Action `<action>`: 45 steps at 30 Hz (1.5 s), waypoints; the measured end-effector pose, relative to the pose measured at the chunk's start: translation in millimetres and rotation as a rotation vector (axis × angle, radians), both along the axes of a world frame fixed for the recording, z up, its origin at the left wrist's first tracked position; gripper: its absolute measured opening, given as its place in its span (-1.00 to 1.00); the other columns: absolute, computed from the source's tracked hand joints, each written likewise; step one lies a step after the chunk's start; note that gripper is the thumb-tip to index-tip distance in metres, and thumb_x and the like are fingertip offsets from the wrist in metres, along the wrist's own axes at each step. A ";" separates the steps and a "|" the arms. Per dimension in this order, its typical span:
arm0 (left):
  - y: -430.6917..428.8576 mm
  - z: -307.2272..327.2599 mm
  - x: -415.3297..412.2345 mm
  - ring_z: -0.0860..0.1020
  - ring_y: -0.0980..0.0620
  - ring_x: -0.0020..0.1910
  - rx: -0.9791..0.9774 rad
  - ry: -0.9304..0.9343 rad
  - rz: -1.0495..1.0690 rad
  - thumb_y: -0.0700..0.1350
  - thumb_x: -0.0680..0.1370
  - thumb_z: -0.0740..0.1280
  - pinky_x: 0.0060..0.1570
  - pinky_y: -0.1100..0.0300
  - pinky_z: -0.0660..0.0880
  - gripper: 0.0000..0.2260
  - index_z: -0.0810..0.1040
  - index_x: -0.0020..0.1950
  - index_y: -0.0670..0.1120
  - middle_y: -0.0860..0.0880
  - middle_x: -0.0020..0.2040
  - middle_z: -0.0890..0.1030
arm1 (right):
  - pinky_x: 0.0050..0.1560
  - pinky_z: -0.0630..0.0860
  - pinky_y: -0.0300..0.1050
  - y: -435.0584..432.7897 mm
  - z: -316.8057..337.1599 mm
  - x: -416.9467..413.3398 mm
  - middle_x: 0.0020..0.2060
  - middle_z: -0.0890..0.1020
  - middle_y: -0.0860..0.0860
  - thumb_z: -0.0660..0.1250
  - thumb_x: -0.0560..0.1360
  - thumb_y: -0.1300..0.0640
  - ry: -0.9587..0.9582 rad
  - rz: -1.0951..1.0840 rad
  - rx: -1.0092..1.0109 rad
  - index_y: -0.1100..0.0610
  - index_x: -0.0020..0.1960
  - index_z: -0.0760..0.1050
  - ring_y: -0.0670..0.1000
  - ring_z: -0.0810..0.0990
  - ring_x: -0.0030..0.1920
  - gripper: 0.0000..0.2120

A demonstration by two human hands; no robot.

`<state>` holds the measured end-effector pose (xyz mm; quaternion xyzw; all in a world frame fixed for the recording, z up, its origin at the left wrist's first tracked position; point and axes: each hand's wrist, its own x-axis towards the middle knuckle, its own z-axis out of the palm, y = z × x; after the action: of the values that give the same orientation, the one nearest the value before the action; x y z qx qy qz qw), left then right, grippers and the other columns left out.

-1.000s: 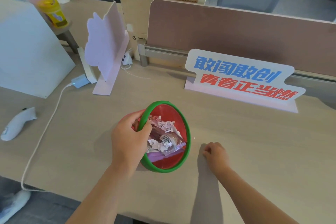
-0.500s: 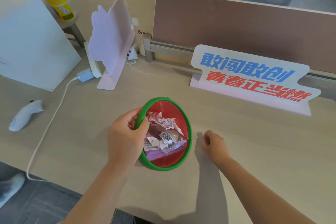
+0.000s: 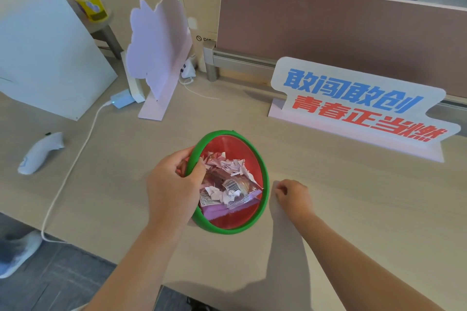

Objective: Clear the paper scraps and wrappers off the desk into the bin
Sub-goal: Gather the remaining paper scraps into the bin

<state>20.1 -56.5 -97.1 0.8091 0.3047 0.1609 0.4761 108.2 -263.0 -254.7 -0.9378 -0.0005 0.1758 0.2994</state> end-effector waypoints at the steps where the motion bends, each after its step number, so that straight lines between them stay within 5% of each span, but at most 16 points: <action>1: -0.3 0.2 0.2 0.62 0.19 -0.17 0.000 0.000 0.002 -0.13 0.46 0.39 -0.22 0.28 0.51 -0.81 0.59 -0.08 0.19 0.17 -0.20 0.66 | -0.17 0.42 -0.11 1.5 -0.3 0.8 -0.10 0.61 0.18 0.24 0.46 0.26 0.003 -0.005 -0.015 0.23 -0.07 0.59 0.18 0.55 -0.09 -0.84; 5: -0.4 -0.3 0.7 0.61 0.23 -0.20 0.003 0.012 -0.005 -0.12 0.46 0.39 -0.25 0.28 0.50 -0.80 0.58 -0.09 0.22 0.19 -0.22 0.66 | -0.21 0.29 -0.14 7.6 -4.2 4.2 -0.04 0.54 0.23 0.19 0.48 0.30 0.038 -0.001 -0.096 0.29 -0.07 0.52 0.22 0.54 -0.05 -0.86; 11: 0.6 -0.8 1.6 0.61 0.17 -0.19 -0.005 -0.009 -0.007 -0.13 0.46 0.39 -0.26 0.30 0.49 -0.83 0.63 -0.08 0.16 0.15 -0.22 0.66 | -0.01 0.40 -0.09 13.7 6.6 4.3 0.08 0.46 0.18 0.13 0.51 0.32 0.118 0.059 -0.226 0.27 0.11 0.41 0.17 0.49 0.07 -0.80; 15: 2.3 3.1 0.8 0.61 0.20 -0.24 -0.018 -0.040 -0.024 -0.16 0.46 0.40 -0.32 0.37 0.50 -0.72 0.55 -0.22 0.27 0.15 -0.31 0.66 | -0.31 0.31 -0.11 14.8 35.9 5.4 -0.18 0.52 0.16 0.12 0.52 0.27 0.019 -0.188 0.082 0.20 -0.19 0.39 0.07 0.42 -0.27 -0.86; 22: 5.4 4.4 3.5 0.61 0.24 -0.27 -0.092 -0.061 0.007 -0.16 0.46 0.41 -0.32 0.41 0.50 -0.76 0.61 -0.19 0.22 0.36 -0.35 0.62 | -0.23 0.36 -0.29 56.2 129.6 -13.8 -0.26 0.49 -0.08 0.21 0.54 0.19 -0.254 0.029 0.422 0.06 -0.16 0.40 -0.11 0.45 -0.22 -0.89; 29: 7.1 11.4 3.7 0.59 0.27 -0.29 -0.077 -0.054 -0.045 -0.18 0.45 0.41 -0.37 0.48 0.42 -0.68 0.53 -0.31 0.26 0.36 -0.37 0.60 | -0.24 0.35 -0.42 75.7 140.6 -23.8 -0.22 0.56 -0.10 0.33 0.47 0.22 -0.270 0.296 0.307 0.08 -0.14 0.54 -0.18 0.45 -0.28 -0.93; 33: 10.7 11.1 0.8 0.59 0.28 -0.30 -0.095 -0.057 -0.047 -0.15 0.45 0.41 -0.38 0.46 0.43 -0.70 0.53 -0.30 0.27 0.35 -0.34 0.62 | -0.07 0.42 -0.38 75.3 142.3 -32.9 -0.11 0.70 0.00 0.35 0.45 0.27 -0.279 0.378 0.258 0.13 -0.05 0.64 -0.12 0.55 -0.16 -0.86; 37: 17.3 9.6 -1.9 0.60 0.27 -0.29 -0.085 -0.061 -0.047 -0.15 0.46 0.39 -0.36 0.38 0.45 -0.70 0.53 -0.31 0.27 0.24 -0.35 0.64 | -0.22 0.33 -0.59 72.8 145.1 -36.0 -0.18 0.67 -0.06 0.35 0.45 0.23 -0.260 0.313 0.240 0.12 -0.04 0.64 -0.22 0.50 -0.27 -0.87; 41: 21.1 8.8 -4.0 0.62 0.19 -0.28 -0.094 -0.067 -0.063 -0.16 0.48 0.38 -0.32 0.34 0.48 -0.71 0.54 -0.30 0.24 0.17 -0.35 0.65 | -0.30 0.31 -0.41 74.8 144.1 -37.1 -0.28 0.50 -0.13 0.40 0.41 0.19 -0.239 0.275 0.201 0.10 -0.16 0.59 -0.26 0.40 -0.32 -0.98; 45: 25.3 5.7 -4.1 0.62 0.14 -0.29 -0.121 -0.066 -0.059 -0.16 0.50 0.36 -0.31 0.30 0.51 -0.71 0.57 -0.32 0.21 0.20 -0.35 0.65 | -0.30 0.28 -0.41 72.2 140.5 -39.7 -0.29 0.45 -0.15 0.46 0.37 0.14 -0.271 0.125 0.201 -0.01 -0.34 0.42 -0.22 0.39 -0.28 -0.77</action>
<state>16.0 -31.2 -91.3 0.7816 0.2739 0.1546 0.5387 68.6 -190.8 -114.2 -0.9164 -0.1165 0.0652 0.3773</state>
